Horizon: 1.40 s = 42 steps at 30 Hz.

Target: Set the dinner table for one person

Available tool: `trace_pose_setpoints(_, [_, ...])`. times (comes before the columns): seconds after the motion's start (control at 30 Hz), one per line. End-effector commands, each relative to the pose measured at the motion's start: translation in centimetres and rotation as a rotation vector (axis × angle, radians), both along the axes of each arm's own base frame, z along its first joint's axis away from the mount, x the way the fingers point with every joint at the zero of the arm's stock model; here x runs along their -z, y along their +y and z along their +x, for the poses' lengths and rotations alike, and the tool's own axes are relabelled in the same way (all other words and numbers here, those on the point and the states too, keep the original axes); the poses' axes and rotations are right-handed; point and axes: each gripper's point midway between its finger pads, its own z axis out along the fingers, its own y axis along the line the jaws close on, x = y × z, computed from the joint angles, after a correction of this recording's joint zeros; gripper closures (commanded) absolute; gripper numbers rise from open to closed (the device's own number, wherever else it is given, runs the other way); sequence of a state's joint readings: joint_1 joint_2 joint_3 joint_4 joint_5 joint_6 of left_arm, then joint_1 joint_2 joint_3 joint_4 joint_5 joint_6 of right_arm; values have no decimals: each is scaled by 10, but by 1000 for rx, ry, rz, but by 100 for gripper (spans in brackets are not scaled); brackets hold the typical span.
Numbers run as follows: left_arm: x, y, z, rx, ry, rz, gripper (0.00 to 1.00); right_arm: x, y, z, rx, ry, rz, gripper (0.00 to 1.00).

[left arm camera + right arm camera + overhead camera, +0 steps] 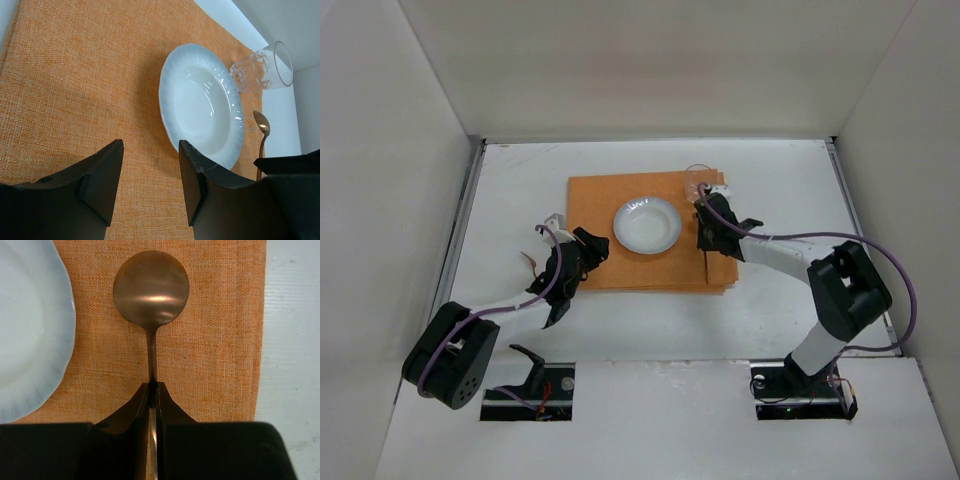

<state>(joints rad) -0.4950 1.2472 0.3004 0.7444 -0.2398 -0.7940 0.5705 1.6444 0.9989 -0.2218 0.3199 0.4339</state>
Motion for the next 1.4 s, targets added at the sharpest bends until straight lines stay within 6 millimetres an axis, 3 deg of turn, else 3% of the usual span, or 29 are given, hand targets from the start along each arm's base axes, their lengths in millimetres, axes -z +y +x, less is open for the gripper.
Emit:
trace_pose_setpoints(0.0, [-18, 0, 8, -13, -61, -33, 54, -28, 20, 27, -8, -101, 85, 94])
trace_pose_setpoints(0.33, [-17, 0, 8, -15, -62, -24, 54, -2, 11, 33, 34, -56, 71, 92])
trace_pose_setpoints(0.5, [-18, -1, 7, -11, -66, -25, 54, 4, 9, 32, 45, -48, 62, 86])
trace_pose_setpoints(0.67, [-18, -2, 7, -8, -63, -27, 54, -3, 9, 31, 38, -63, 65, 74])
trace_pose_setpoints(0.87, [-20, -1, 7, -11, -70, -27, 55, -16, 7, 28, 44, -89, 83, 68])
trace_pose_setpoints(1.13, [-21, 6, 10, -35, -77, 18, 56, -71, -6, 11, 66, -233, 176, 54])
trace_pose_setpoints(1.2, [-16, 18, 13, -103, -56, 75, 58, -82, -9, 5, 83, -287, 228, 51])
trace_pose_setpoints(1.3, [-7, 36, 13, -198, 1, 164, 56, -96, -15, -3, 127, -361, 320, 57])
trace_pose_setpoints(1.37, [-9, 43, 11, -234, 30, 214, 53, -99, -20, -8, 153, -400, 364, 69])
